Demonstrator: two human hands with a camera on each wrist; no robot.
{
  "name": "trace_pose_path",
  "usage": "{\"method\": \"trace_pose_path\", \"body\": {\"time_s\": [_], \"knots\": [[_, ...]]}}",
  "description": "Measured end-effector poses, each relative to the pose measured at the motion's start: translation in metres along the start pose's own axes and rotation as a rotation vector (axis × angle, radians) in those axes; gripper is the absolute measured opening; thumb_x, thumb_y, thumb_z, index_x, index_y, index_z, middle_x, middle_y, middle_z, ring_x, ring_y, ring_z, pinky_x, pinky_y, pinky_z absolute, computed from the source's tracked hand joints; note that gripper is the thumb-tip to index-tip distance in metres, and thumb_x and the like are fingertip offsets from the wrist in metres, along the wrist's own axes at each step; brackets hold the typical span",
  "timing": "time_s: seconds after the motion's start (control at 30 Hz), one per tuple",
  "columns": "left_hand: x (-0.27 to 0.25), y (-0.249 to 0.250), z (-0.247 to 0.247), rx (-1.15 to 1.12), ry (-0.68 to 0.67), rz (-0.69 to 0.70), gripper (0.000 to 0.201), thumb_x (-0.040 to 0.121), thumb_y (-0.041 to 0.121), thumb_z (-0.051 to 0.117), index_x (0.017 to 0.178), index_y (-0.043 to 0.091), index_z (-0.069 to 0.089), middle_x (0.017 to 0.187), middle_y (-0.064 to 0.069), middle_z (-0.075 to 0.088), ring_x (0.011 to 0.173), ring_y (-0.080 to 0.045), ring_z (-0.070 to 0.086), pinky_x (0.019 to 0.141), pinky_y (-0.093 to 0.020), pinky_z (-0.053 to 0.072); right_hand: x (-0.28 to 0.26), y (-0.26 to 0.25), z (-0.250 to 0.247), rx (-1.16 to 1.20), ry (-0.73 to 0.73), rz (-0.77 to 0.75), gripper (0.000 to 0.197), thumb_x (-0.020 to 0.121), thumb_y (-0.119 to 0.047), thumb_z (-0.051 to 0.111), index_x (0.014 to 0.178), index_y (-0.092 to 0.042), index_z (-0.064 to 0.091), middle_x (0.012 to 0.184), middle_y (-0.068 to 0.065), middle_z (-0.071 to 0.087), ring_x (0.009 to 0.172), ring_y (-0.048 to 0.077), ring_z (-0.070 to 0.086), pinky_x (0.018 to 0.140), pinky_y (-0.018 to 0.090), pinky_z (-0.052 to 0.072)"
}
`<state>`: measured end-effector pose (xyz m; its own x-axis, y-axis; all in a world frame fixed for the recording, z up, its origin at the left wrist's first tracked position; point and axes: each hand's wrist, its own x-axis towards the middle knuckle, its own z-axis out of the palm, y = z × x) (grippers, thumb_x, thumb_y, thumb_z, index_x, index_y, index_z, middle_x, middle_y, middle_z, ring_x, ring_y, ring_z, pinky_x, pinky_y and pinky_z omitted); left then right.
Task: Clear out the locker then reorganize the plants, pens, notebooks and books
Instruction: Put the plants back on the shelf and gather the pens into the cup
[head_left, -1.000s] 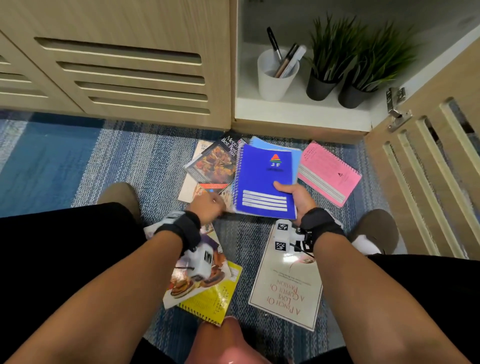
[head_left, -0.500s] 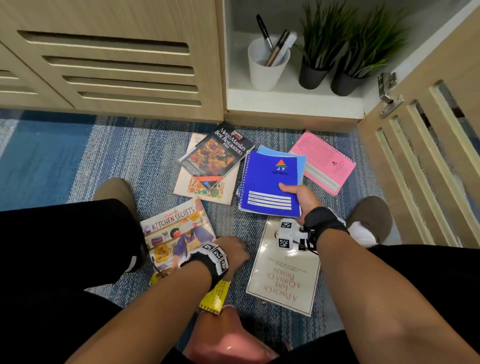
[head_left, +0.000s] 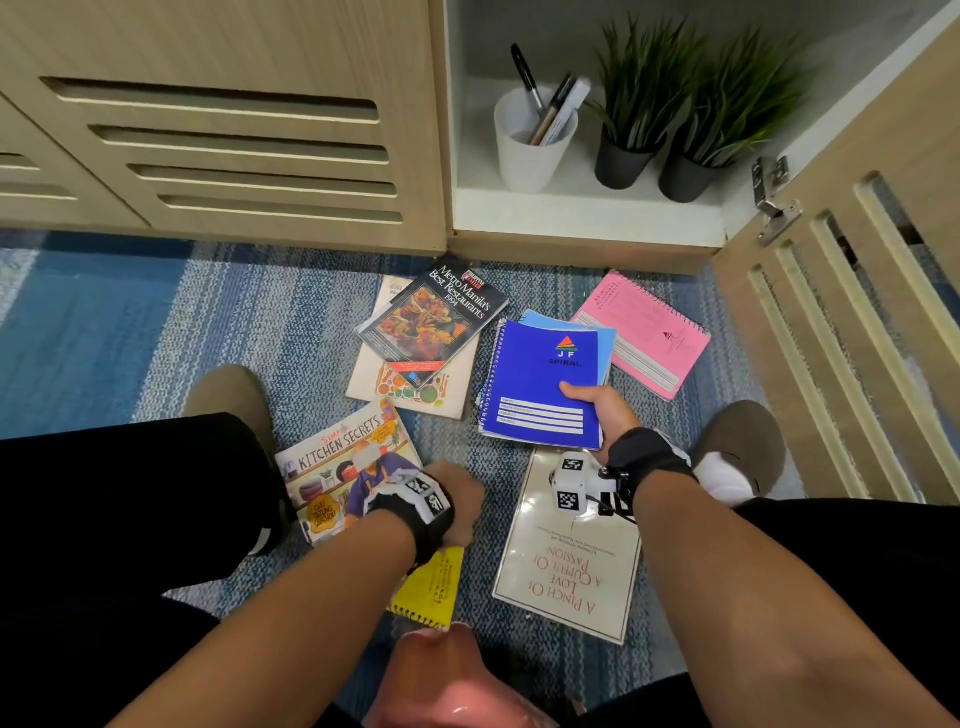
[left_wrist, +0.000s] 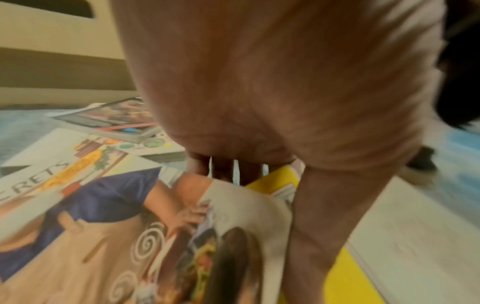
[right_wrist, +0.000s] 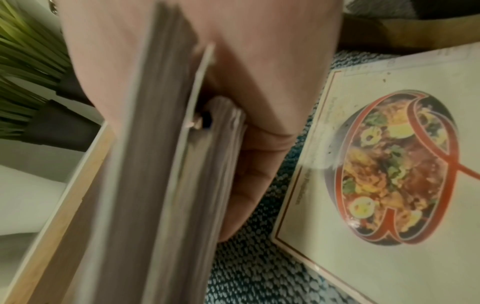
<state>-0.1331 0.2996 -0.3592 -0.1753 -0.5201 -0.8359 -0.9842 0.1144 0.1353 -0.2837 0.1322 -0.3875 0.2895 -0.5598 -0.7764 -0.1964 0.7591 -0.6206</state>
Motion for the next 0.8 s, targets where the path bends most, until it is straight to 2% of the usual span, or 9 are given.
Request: {"method": "trace_pose_path", "body": {"time_s": [0.1,0.2,0.27,0.4,0.47,0.57,0.67,0.73,0.8], "knots": [[-0.001,-0.022,-0.02,-0.254,0.138,-0.108,0.025,0.062,0.022,0.073,0.087,0.019,0.077,0.08,0.003,0.073,0.082,-0.021,0.068,0.077,-0.034,0.06,0.001,0.001,-0.002,-0.039,0.02,0.003,0.043,0.08,-0.016,0.077,0.12,-0.007,0.064,0.111,0.019,0.073,0.103,0.044,0.068,0.093,0.062,0.051],[-0.015,-0.06,-0.047,-0.52,0.313,-0.217,0.011,0.064,0.02,0.079,0.07,0.025,0.072,0.07,0.012,0.067,0.079,-0.015,0.064,0.065,-0.026,0.05,0.005,0.006,-0.005,-0.082,0.067,0.016,0.036,0.08,-0.009,0.076,0.113,-0.005,0.066,0.108,0.02,0.073,0.1,0.044,0.069,0.089,0.062,0.053],[-0.027,-0.085,-0.062,-0.609,0.418,-0.269,0.015,0.065,0.023,0.082,0.067,0.028,0.068,0.072,0.011,0.066,0.079,-0.016,0.063,0.066,-0.025,0.046,0.011,0.01,-0.009,-0.114,0.099,0.02,0.035,0.077,-0.006,0.077,0.111,-0.004,0.067,0.108,0.021,0.073,0.098,0.044,0.069,0.088,0.062,0.053],[-0.052,-0.114,-0.086,-0.768,0.617,-0.325,0.014,0.069,0.013,0.08,0.069,0.026,0.073,0.071,0.006,0.071,0.069,-0.016,0.068,0.062,-0.025,0.053,0.028,0.02,-0.02,-0.159,0.136,0.023,0.05,0.065,-0.007,0.082,0.112,-0.001,0.068,0.104,0.02,0.074,0.092,0.043,0.071,0.086,0.061,0.055],[-0.062,-0.121,-0.098,-0.79,0.734,-0.295,0.014,0.075,0.011,0.077,0.076,0.024,0.078,0.07,0.004,0.072,0.071,-0.019,0.068,0.064,-0.026,0.053,0.035,0.024,-0.024,-0.163,0.135,0.017,0.055,0.06,-0.009,0.084,0.112,-0.001,0.068,0.103,0.019,0.075,0.091,0.042,0.072,0.086,0.06,0.055],[-0.071,-0.115,-0.115,-0.704,1.038,-0.273,0.013,0.082,0.018,0.073,0.089,0.028,0.079,0.072,0.007,0.072,0.074,-0.017,0.064,0.076,-0.028,0.051,0.054,0.035,-0.033,-0.178,0.11,0.027,0.064,0.049,-0.02,0.086,0.109,-0.006,0.071,0.101,0.015,0.076,0.089,0.04,0.073,0.087,0.058,0.056],[-0.069,-0.095,-0.127,-0.676,1.314,-0.269,0.02,0.083,0.017,0.069,0.095,0.03,0.08,0.073,0.009,0.07,0.071,-0.014,0.061,0.074,-0.023,0.049,0.057,0.038,-0.033,-0.186,0.084,0.068,0.065,0.048,-0.023,0.087,0.109,-0.007,0.07,0.102,0.015,0.076,0.09,0.041,0.072,0.088,0.059,0.055],[-0.057,-0.081,-0.127,-0.711,1.31,-0.122,0.025,0.079,0.01,0.066,0.089,0.027,0.081,0.078,0.007,0.074,0.075,-0.016,0.065,0.077,-0.026,0.053,0.056,0.037,-0.031,-0.16,0.108,0.062,0.059,0.052,-0.017,0.085,0.108,-0.004,0.071,0.103,0.017,0.075,0.092,0.041,0.072,0.09,0.059,0.054],[-0.039,-0.07,-0.117,-0.729,1.152,0.018,0.03,0.073,0.001,0.063,0.08,0.024,0.08,0.088,0.003,0.075,0.087,-0.018,0.066,0.086,-0.036,0.054,0.032,0.025,-0.021,-0.144,0.129,0.064,0.058,0.056,-0.019,0.081,0.111,-0.002,0.069,0.103,0.019,0.074,0.092,0.041,0.071,0.091,0.06,0.053]]}}
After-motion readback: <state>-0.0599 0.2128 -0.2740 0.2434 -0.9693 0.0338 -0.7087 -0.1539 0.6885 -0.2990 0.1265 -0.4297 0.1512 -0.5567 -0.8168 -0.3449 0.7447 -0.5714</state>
